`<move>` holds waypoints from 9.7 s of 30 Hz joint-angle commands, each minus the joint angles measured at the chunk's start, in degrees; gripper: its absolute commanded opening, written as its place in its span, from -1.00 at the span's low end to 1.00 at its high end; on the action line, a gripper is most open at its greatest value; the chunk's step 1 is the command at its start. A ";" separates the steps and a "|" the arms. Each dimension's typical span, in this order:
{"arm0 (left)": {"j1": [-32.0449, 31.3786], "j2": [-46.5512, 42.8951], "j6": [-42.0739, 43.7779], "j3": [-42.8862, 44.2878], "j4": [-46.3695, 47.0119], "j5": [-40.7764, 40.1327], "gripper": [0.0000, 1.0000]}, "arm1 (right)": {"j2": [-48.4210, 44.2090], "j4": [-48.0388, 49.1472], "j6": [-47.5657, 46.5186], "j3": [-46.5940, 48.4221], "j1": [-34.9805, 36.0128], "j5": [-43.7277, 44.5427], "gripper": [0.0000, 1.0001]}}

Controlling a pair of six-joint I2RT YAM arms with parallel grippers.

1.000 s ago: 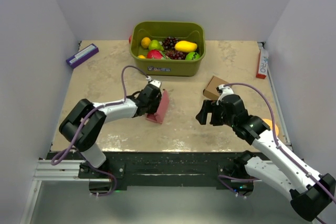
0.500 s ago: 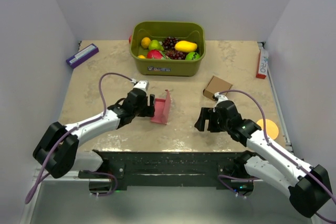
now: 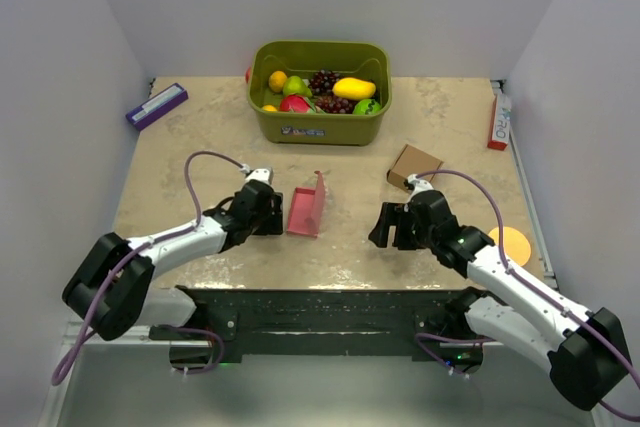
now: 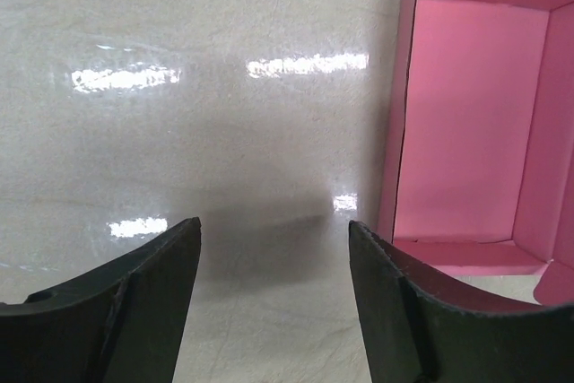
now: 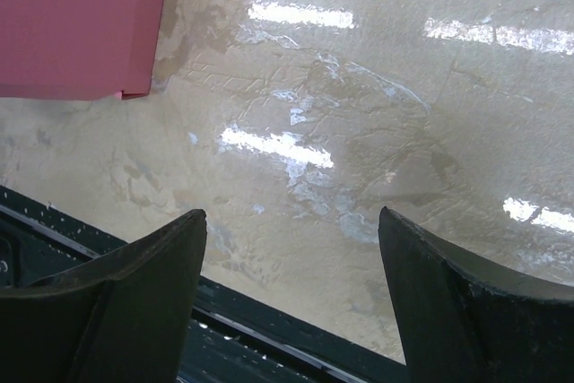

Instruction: Fold the paper box

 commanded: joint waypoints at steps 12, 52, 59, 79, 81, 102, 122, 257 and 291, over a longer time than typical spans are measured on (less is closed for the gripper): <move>-20.05 10.24 -6.99 6.19 12.57 0.77 0.43 | 0.68 -1.24 0.72 2.05 0.05 2.28 0.56; -1.43 -15.76 8.66 0.76 10.47 7.19 0.85 | 29.23 10.18 1.43 20.69 20.27 31.11 -0.37; -1.51 -16.47 11.11 -1.97 14.50 10.70 0.85 | 31.00 12.29 -7.61 20.25 20.27 28.21 -1.00; -1.52 -11.64 16.03 -5.48 18.98 9.03 0.62 | 28.18 11.15 -23.62 19.37 17.02 14.06 -1.00; -1.60 -11.20 16.56 -5.31 19.96 9.39 0.47 | 28.36 11.15 -23.71 19.37 17.02 14.06 -1.00; -5.82 -5.31 19.38 -3.20 22.42 8.69 -0.35 | 29.94 10.62 -23.19 20.42 17.02 15.02 -1.00; -14.17 3.83 3.83 0.67 25.58 -4.23 -0.95 | 29.68 11.58 -1.40 19.64 17.72 26.27 -1.00; -26.12 -1.53 14.99 2.86 17.32 -8.19 -0.09 | 14.38 -5.64 10.13 10.23 30.46 37.53 -0.34; -21.47 10.34 10.76 12.44 25.40 -15.58 -1.00 | 30.64 5.86 6.18 22.35 27.05 51.76 -1.00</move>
